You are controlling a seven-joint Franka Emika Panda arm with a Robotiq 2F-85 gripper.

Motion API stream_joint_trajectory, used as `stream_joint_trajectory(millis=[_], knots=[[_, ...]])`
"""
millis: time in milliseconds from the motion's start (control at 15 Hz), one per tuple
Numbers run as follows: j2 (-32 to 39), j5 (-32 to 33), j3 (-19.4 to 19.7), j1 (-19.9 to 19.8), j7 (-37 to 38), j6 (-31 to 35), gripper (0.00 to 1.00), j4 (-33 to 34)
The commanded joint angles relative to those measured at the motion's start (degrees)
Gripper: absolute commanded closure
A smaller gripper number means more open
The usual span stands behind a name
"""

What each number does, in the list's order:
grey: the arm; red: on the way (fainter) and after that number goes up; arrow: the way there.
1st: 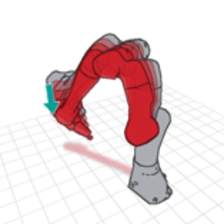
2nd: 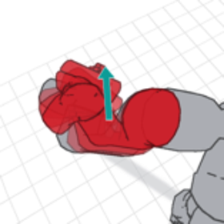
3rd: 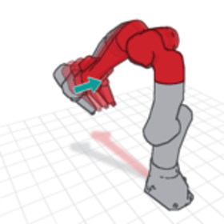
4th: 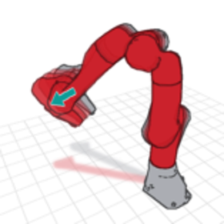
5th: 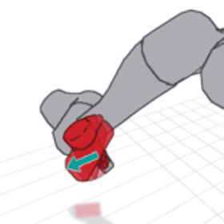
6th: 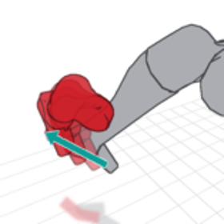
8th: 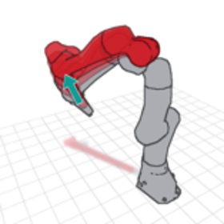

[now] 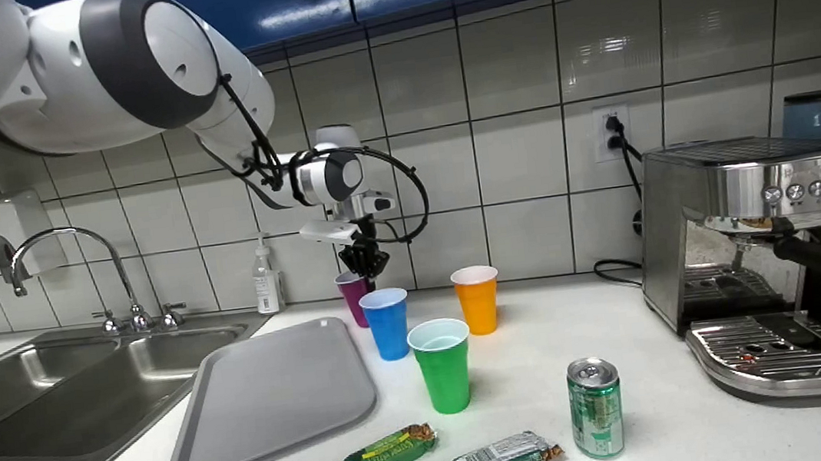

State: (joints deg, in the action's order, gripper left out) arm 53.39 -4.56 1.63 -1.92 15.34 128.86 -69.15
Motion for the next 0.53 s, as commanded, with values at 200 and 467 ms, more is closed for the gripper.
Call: stream_joint_trajectory(millis=[200, 467], knots=[[2.66, -0.96, 0.04, -0.6, -0.66, -3.98, 0.5, 5.77], [2.25, -1.1, -0.13, -0.79, -0.85, -4.03, 0.19, 5.92]])
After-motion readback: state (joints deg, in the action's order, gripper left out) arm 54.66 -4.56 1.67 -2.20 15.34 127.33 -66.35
